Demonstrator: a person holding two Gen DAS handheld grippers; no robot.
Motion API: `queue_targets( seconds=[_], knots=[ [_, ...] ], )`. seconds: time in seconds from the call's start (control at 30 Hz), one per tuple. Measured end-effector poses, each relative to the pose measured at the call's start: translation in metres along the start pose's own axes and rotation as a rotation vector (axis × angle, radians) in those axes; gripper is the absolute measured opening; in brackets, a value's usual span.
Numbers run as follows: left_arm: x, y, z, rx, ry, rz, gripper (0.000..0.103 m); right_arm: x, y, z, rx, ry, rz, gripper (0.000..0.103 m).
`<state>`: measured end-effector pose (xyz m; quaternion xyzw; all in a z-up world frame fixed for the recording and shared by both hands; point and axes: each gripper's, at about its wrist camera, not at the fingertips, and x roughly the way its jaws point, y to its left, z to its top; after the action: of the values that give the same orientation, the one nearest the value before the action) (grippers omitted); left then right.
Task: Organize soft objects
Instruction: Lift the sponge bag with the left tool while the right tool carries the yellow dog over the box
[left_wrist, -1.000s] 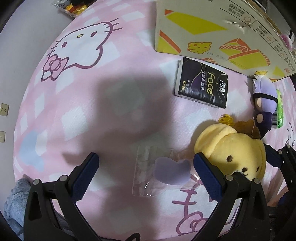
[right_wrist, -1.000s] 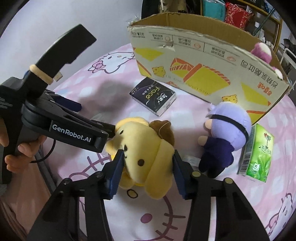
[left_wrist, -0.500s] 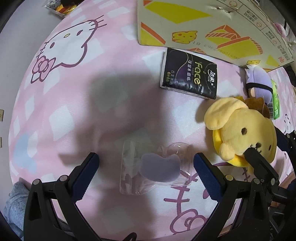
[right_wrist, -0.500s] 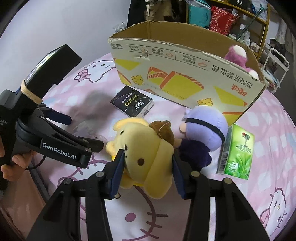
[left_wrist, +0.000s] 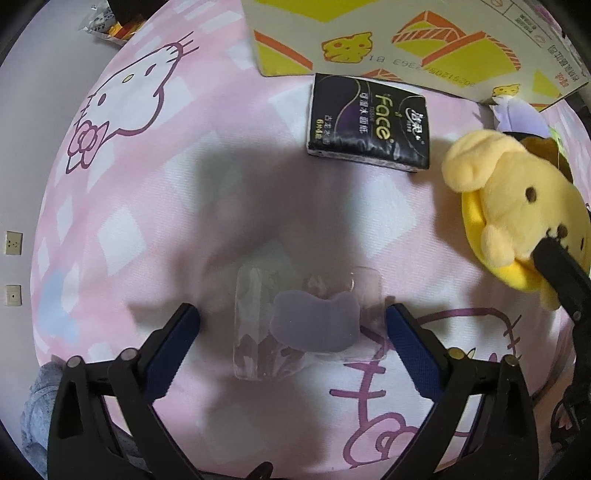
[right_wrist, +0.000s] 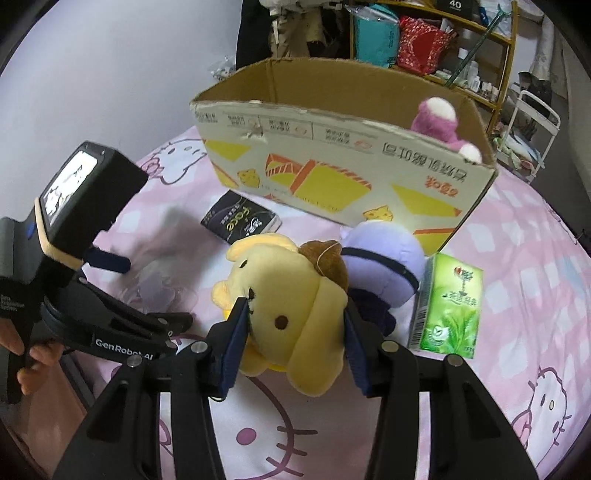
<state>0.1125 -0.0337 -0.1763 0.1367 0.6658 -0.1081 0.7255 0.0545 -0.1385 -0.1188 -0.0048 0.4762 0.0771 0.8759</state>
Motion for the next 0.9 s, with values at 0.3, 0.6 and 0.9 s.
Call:
queue_targets(
  seconds=[0.3, 0.6, 0.9],
  knots=[
    [-0.014, -0.013, -0.006, 0.003, -0.097, 0.002, 0.075, -0.017, -0.004, 0.002, 0.023, -0.073, -0.034, 0.051],
    [-0.079, 0.008, -0.025, -0.133, -0.435, 0.024, 0.075, -0.043, -0.011, 0.002, 0.061, -0.163, -0.024, 0.051],
    [-0.145, 0.030, -0.038, -0.151, -0.741, 0.038, 0.075, -0.076, -0.010, 0.010, 0.061, -0.317, -0.060, 0.051]
  ],
)
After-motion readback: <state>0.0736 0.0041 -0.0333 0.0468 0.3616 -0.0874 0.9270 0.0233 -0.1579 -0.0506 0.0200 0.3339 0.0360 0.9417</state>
